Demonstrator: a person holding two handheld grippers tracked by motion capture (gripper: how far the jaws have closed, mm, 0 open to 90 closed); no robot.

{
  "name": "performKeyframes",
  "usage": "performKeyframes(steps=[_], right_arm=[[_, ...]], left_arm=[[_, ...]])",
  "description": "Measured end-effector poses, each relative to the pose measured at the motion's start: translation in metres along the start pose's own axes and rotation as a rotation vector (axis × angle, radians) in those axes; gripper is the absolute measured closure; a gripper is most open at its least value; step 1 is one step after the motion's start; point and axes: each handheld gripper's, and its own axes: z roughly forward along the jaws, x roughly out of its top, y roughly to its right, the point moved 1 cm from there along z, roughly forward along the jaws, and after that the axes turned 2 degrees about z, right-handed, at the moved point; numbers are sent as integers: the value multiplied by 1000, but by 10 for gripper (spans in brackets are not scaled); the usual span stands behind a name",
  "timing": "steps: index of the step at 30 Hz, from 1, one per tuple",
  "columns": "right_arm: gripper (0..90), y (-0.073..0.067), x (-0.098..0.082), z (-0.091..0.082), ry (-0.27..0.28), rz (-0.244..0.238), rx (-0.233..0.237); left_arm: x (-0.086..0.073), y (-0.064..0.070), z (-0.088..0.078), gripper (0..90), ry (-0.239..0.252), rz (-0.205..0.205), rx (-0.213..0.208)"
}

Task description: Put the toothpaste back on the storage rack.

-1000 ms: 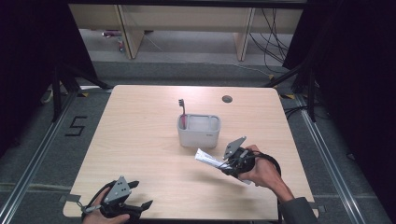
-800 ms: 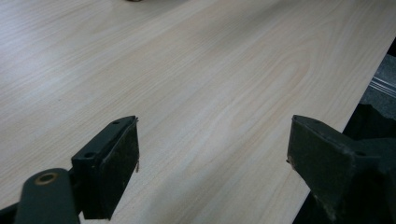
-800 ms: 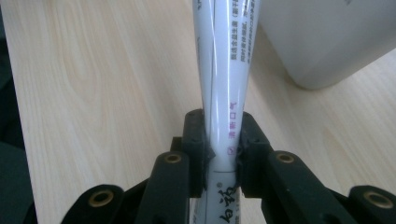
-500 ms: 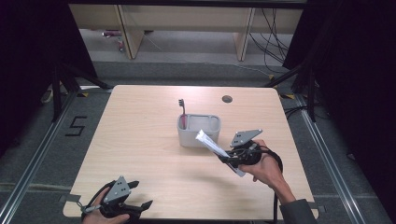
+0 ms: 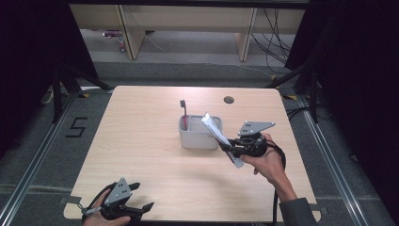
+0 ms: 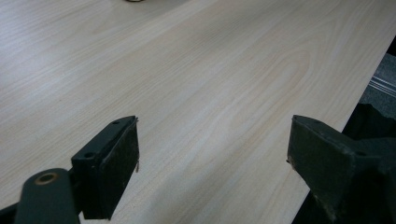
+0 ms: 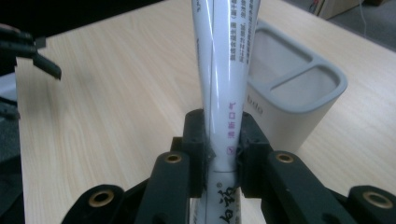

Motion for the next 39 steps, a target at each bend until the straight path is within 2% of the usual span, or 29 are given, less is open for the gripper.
performKeyframes(steps=[1,3,6,13,15,16,17,18,19,20,22,23,24,25,28,29,31,32,33,34,35,36,37,38,39], right_arm=[[770,1,5,0,37,16,-5],[770,1,7,0,60,47,2],[770,4,10,3,104,40,-13],[770,6,14,6,118,69,-22],[770,6,18,7,148,51,-41],[770,7,20,6,146,36,-44],[770,7,20,6,146,36,-44],[770,5,24,8,168,46,-46],[770,5,26,8,163,51,-41],[770,3,28,9,164,67,-31],[770,4,32,12,191,55,-34],[770,3,34,13,197,61,-42],[770,2,37,15,203,71,-30],[770,3,39,15,211,54,-47],[770,4,46,18,222,63,-35],[770,4,48,19,231,72,-39],[770,6,52,20,226,60,-54],[770,5,54,22,238,73,-67],[770,7,56,23,240,70,-50],[770,8,58,25,243,76,-59],[770,9,59,25,243,63,-64],[769,9,61,28,250,67,-50],[769,9,61,28,250,67,-50],[770,10,64,32,247,78,-66],[770,11,65,33,249,71,-69]], left_arm=[[0,1,1,162,13,-7,-2],[0,1,0,162,9,-6,0],[0,0,-1,162,0,0,10],[0,1,-1,161,-2,2,1],[0,1,0,162,2,-1,3],[0,1,0,161,3,-2,3],[0,1,0,162,3,-2,3],[-1,2,1,161,8,-4,1],[-1,2,1,162,-7,14,5],[0,3,1,161,-6,11,0],[0,3,0,162,-8,13,0],[0,3,0,162,-5,11,1],[0,3,0,162,-6,11,3],[0,3,0,162,-6,12,4],[0,3,0,161,-1,11,-2],[0,3,0,162,-7,20,0],[0,3,0,162,-9,24,-1],[0,3,0,162,-6,20,-2],[0,3,0,162,-6,20,-2],[0,4,0,162,-1,14,-6],[0,4,0,161,3,9,-6],[0,2,-1,162,-20,37,1],[0,2,-1,162,-20,37,1],[0,4,0,162,4,6,-7],[0,3,-1,162,0,11,-6]])
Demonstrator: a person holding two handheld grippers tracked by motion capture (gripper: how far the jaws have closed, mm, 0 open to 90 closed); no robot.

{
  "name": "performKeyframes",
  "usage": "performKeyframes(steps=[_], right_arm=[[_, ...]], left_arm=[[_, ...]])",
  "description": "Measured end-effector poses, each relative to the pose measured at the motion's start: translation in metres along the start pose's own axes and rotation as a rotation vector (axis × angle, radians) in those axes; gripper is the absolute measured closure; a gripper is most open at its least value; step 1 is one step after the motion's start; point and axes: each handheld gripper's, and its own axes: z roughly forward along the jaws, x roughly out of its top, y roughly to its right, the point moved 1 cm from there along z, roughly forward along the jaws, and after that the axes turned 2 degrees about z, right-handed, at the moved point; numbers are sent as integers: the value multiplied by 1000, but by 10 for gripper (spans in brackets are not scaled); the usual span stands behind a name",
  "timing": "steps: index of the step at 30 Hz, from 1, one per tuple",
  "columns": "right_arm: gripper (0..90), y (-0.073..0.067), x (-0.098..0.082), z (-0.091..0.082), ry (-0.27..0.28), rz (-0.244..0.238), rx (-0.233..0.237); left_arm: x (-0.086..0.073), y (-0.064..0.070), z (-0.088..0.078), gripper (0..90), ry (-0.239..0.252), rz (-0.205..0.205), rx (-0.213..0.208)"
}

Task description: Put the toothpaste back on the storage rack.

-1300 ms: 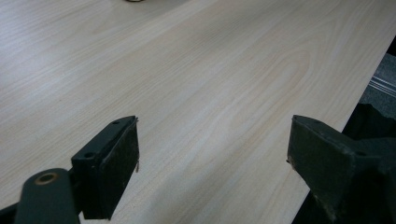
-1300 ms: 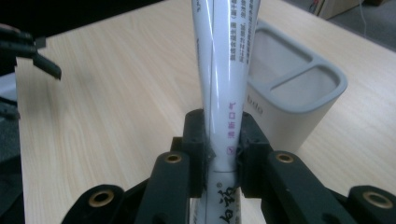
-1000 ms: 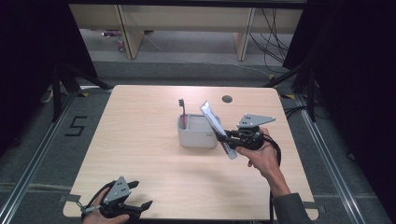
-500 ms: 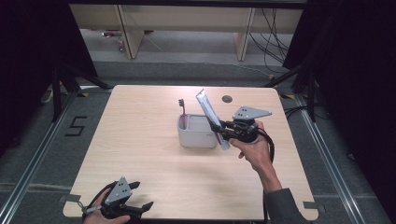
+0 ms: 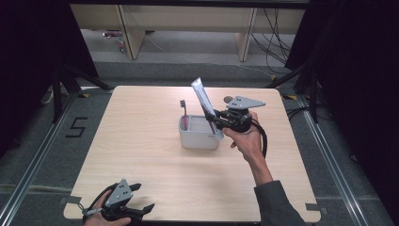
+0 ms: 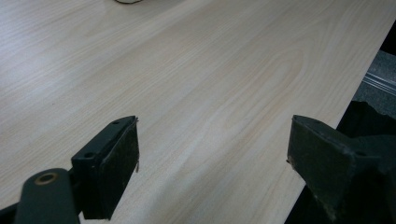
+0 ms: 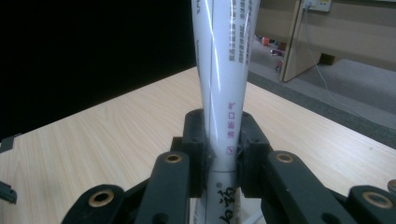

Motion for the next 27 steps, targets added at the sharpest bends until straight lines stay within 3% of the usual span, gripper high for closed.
performKeyframes(steps=[2,8,9,11,22,23,27], right_arm=[[770,-1,2,4,2,21,10],[770,2,9,14,30,15,3],[770,1,9,15,27,40,-3],[770,4,10,16,33,24,-2],[769,9,14,32,51,41,-17],[769,9,14,34,50,60,-14],[770,11,14,41,59,50,-23]], left_arm=[[0,0,0,161,-5,3,5],[0,0,-1,162,1,-1,0],[0,0,-1,162,5,-2,-3],[0,0,-1,162,3,1,-7],[0,0,-2,162,2,6,-6],[0,1,-1,162,4,1,-9],[0,1,-1,162,8,1,-14]])
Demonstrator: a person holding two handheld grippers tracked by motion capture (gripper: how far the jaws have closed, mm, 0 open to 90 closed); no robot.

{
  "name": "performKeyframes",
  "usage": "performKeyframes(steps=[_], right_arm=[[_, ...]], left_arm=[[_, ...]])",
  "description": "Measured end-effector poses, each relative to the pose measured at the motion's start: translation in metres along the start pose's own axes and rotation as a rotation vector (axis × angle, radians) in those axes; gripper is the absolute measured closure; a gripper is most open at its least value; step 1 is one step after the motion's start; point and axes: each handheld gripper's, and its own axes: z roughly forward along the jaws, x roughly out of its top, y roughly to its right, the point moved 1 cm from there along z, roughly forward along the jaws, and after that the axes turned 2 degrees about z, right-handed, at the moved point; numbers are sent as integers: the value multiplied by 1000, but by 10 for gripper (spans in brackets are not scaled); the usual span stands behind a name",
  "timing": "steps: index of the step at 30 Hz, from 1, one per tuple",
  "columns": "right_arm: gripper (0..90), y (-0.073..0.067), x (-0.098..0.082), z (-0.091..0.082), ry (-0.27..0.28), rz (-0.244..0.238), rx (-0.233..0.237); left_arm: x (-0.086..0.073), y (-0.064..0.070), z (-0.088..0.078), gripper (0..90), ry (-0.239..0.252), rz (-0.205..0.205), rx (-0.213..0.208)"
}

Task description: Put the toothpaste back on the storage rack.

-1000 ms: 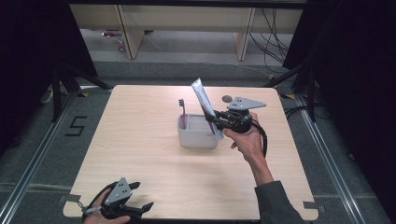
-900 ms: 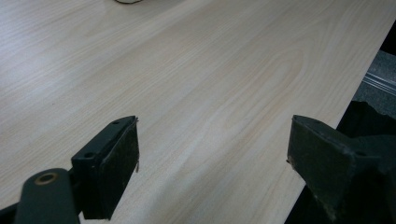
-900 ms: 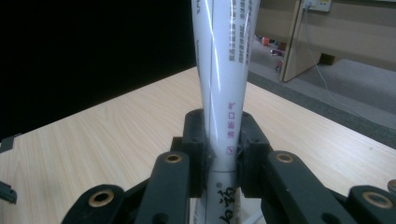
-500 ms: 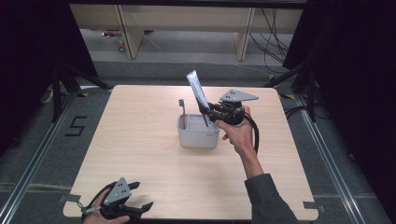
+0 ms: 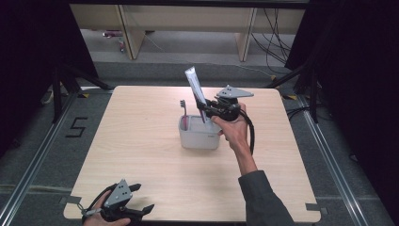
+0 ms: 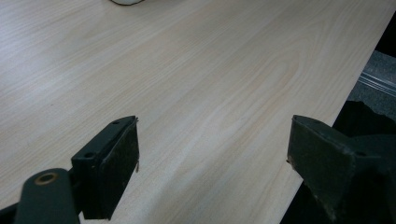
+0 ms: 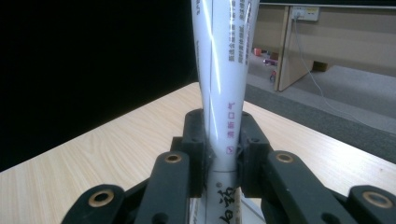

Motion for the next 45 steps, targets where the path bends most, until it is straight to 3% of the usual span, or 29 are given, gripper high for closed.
performKeyframes(steps=[3,7,12,21,22,24,25,29,33,37,39,42,43,44,45], right_arm=[[770,2,-1,4,8,2,-14],[769,4,-5,9,0,28,-15],[769,9,-11,16,-2,4,-31],[768,11,-19,26,-19,13,-49],[768,10,-21,27,-27,32,-35],[768,13,-24,29,-20,16,-46],[768,12,-26,30,-22,25,-48],[768,13,-32,33,-30,25,-53],[768,14,-37,35,-27,26,-51],[768,16,-41,36,-33,17,-54],[768,15,-44,37,-33,30,-43],[767,15,-47,37,-34,22,-47],[767,13,-48,37,-45,45,-44],[767,15,-49,37,-42,16,-55],[767,15,-50,38,-37,24,-38]], left_arm=[[0,-2,-2,162,-21,22,13],[0,0,-2,162,-2,1,12],[-1,-1,-2,162,-5,3,3],[-1,-1,-3,161,-8,8,13],[-1,-1,-3,162,-4,4,12],[-2,0,-2,162,9,-2,11],[-2,-3,-4,162,-21,36,19],[-2,-1,-3,162,2,6,15],[-2,-1,-4,162,5,10,15],[-2,-4,-5,162,-14,41,14],[-2,-2,-4,162,5,16,12],[-2,-2,-4,162,-2,15,9],[-2,-2,-4,162,4,10,8],[-2,-2,-4,162,5,8,10],[-2,-2,-4,162,4,8,8]])
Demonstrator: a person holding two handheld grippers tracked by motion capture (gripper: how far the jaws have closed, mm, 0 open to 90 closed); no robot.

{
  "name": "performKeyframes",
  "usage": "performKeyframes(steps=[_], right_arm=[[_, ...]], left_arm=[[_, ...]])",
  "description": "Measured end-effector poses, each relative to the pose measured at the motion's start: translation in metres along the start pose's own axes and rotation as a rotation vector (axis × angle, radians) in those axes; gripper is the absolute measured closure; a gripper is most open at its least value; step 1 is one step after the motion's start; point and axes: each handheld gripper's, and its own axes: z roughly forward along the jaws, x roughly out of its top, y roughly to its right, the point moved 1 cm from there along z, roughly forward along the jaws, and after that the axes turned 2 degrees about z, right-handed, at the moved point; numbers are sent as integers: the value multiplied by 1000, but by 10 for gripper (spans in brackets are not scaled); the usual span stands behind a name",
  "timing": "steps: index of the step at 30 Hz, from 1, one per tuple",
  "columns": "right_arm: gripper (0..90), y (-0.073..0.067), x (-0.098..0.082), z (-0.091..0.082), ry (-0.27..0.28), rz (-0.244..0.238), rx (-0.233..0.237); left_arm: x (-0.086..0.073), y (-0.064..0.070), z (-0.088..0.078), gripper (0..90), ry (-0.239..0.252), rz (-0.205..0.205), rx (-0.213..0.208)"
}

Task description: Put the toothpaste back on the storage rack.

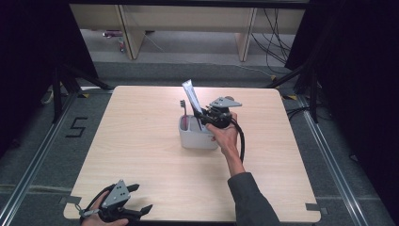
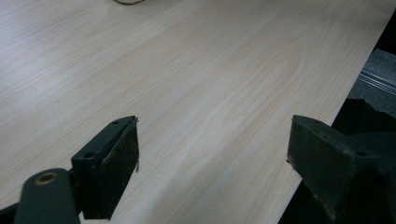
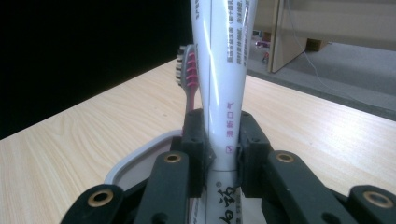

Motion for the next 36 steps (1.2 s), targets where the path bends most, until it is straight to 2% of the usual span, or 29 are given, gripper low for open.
performKeyframes(steps=[1,3,4,6,8,11,16,17,20,21,22,23,26,28,30,31,32,33,34,36], right_arm=[[766,-1,-1,0,-5,12,-9],[766,0,-3,0,-7,-4,-11],[766,-2,-4,0,-17,21,-4],[766,-1,-5,1,-17,-2,-14],[765,-2,-6,2,-24,-6,-23],[765,-2,-6,5,-25,-32,-17],[764,-5,-7,6,-51,-33,-12],[764,-5,-7,6,-61,-57,-30],[763,-4,-9,8,-59,-47,-17],[762,-4,-10,8,-62,-57,-23],[762,-5,-11,7,-72,-29,-30],[761,-4,-11,8,-72,-46,-17],[759,-4,-12,9,-82,-48,-25],[755,-4,-13,9,-85,-30,-30],[734,-4,-12,8,-90,-38,-32],[700,-3,-11,7,-85,-31,-16],[676,-3,-10,6,-75,-38,-32],[679,-4,-9,5,-71,-8,-17],[682,-4,-6,1,-66,-2,-19],[664,-3,-2,-2,-43,-18,-3]], left_arm=[[0,0,0,162,0,0,-1],[0,0,0,162,-9,3,-6],[0,0,0,162,-9,3,-6],[-1,1,0,162,-4,-1,-1],[0,0,0,162,-11,-2,-7],[-1,1,0,161,-9,-12,-6],[-1,0,-1,162,-5,-6,-5],[-1,0,-1,161,-8,-4,-4],[-1,-1,-2,162,-12,7,6],[-1,0,-2,162,-4,-1,5],[-1,-2,-3,162,-23,19,9],[-1,-1,-2,162,-6,0,5],[-1,-1,-2,161,-8,1,5],[-1,0,-2,162,-5,-2,2],[-1,-1,-2,162,-13,2,-5],[-1,-1,-2,161,-12,3,-5],[-1,-2,-2,162,-17,12,-7],[-2,0,-2,162,-8,-11,-14],[-1,0,-2,162,-12,-2,-7],[-1,0,-2,162,-3,6,-3]])
